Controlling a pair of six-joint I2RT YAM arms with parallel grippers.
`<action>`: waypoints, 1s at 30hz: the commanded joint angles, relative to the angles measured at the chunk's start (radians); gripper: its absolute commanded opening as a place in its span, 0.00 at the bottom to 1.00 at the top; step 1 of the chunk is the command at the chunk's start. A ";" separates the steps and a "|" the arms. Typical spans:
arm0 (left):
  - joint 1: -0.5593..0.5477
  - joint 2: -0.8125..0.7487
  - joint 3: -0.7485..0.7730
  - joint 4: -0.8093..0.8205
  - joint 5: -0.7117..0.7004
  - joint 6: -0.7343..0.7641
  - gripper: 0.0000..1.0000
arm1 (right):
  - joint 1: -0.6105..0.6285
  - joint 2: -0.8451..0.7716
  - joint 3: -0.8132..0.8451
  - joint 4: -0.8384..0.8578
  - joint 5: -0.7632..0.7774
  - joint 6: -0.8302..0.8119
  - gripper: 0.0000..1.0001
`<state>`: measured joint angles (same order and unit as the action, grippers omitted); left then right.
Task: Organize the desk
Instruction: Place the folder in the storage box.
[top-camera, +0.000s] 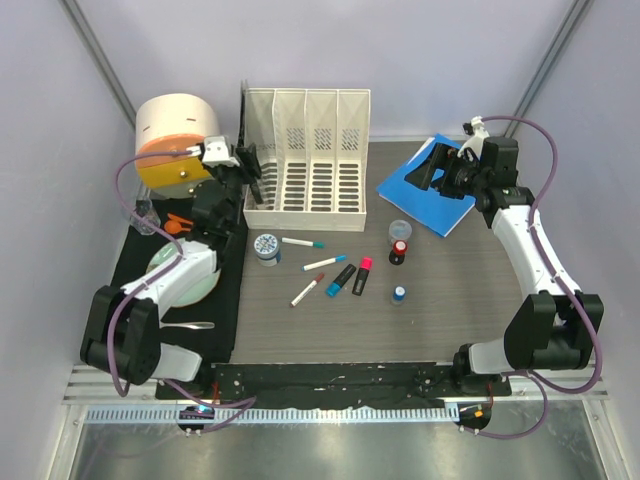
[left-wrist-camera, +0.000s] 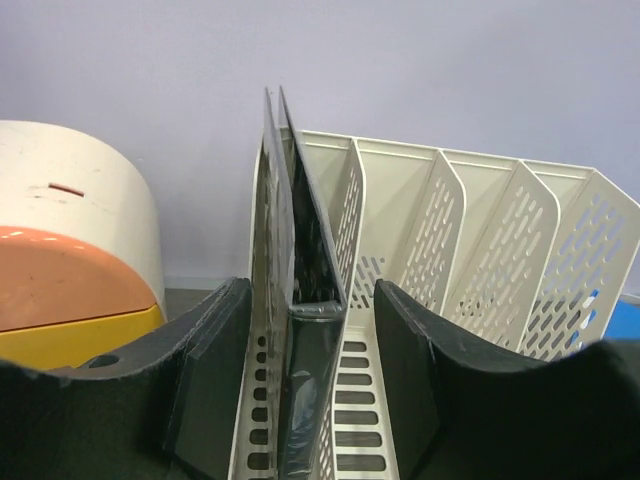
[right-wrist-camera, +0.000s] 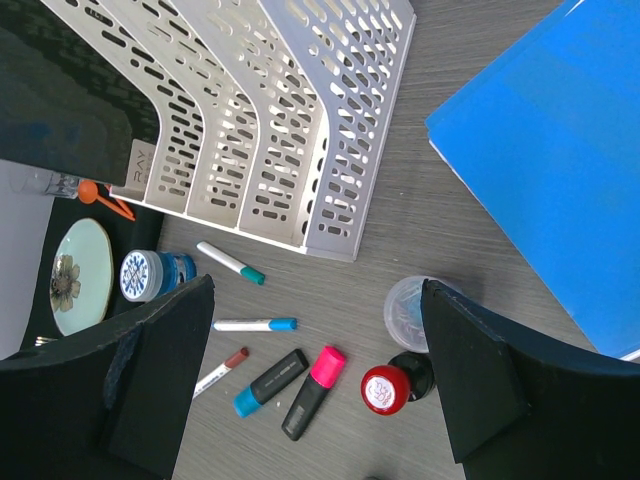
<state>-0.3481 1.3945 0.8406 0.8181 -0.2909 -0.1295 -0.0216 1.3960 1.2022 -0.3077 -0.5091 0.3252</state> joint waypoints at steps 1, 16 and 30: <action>0.004 -0.072 0.040 -0.068 0.022 0.007 0.57 | -0.001 -0.051 0.030 0.036 -0.012 0.008 0.90; 0.004 -0.317 0.068 -0.368 0.061 0.019 0.73 | -0.003 -0.129 0.040 -0.016 0.015 -0.011 0.90; 0.003 -0.377 0.302 -1.017 0.217 -0.185 1.00 | -0.005 -0.129 0.105 -0.183 0.277 -0.009 0.93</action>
<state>-0.3481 1.0397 1.0786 0.0380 -0.1780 -0.2276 -0.0219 1.2831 1.2434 -0.4252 -0.3588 0.3199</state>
